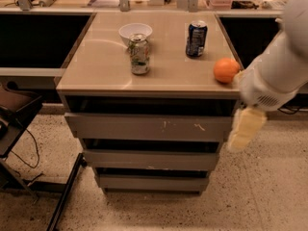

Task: Open top drawer

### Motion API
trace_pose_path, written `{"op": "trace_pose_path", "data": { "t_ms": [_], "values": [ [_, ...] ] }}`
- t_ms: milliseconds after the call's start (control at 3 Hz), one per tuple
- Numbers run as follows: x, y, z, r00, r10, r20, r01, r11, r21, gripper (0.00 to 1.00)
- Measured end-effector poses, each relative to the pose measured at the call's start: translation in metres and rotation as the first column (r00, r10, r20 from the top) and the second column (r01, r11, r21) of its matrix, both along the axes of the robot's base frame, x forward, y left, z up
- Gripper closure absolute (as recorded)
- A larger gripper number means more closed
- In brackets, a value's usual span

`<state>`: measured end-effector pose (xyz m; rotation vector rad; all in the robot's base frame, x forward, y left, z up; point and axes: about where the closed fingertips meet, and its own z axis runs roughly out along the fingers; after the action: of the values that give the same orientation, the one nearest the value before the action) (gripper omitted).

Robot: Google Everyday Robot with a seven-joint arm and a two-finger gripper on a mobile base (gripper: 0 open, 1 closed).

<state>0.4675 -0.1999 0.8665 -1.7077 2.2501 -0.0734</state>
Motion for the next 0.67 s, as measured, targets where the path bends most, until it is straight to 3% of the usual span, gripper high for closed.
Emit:
{"op": "trace_pose_path", "data": {
  "t_ms": [333, 667],
  "values": [
    [0.03, 0.01, -0.108, 0.9973, -0.051, -0.052, 0.051, 0.999, 0.0, 0.0],
    [0.076, 0.028, -0.174, 0.9931, -0.115, -0.019, 0.116, 0.991, 0.062, 0.0]
  ]
}}
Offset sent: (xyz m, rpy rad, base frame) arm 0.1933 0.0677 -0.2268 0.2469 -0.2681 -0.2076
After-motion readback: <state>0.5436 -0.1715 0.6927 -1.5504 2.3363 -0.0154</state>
